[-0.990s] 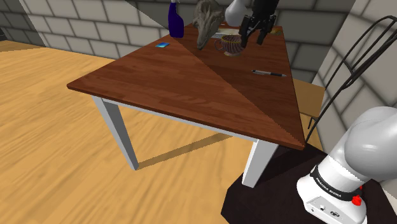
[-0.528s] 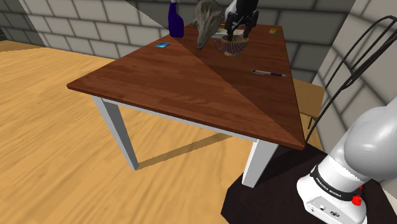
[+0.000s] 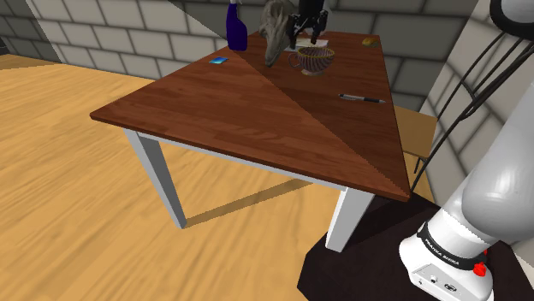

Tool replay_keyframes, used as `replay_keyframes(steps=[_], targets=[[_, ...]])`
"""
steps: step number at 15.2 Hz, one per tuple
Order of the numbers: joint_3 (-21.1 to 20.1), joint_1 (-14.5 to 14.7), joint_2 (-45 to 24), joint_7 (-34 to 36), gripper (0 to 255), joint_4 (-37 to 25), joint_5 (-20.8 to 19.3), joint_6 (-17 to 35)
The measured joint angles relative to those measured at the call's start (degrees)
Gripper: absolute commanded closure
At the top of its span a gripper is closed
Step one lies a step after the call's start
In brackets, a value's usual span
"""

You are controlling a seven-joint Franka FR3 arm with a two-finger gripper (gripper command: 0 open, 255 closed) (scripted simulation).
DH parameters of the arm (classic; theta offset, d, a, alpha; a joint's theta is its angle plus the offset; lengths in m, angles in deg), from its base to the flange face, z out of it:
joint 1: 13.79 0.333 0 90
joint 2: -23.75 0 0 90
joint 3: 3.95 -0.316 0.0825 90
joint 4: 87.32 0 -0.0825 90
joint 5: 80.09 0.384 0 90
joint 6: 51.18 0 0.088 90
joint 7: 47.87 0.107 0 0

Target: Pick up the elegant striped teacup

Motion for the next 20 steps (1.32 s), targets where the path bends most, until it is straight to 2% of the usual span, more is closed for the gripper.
replay_keyframes(steps=[8,9,20], targets=[[0.1,-0.1,-0.4,0.2,0,4.5,-0.2,5.1],[0.1,-0.1,-0.4,0.2,255,4.7,-0.2,5.2],[0.1,-0.1,-0.4,0.2,255,4.5,-0.2,5.1]])
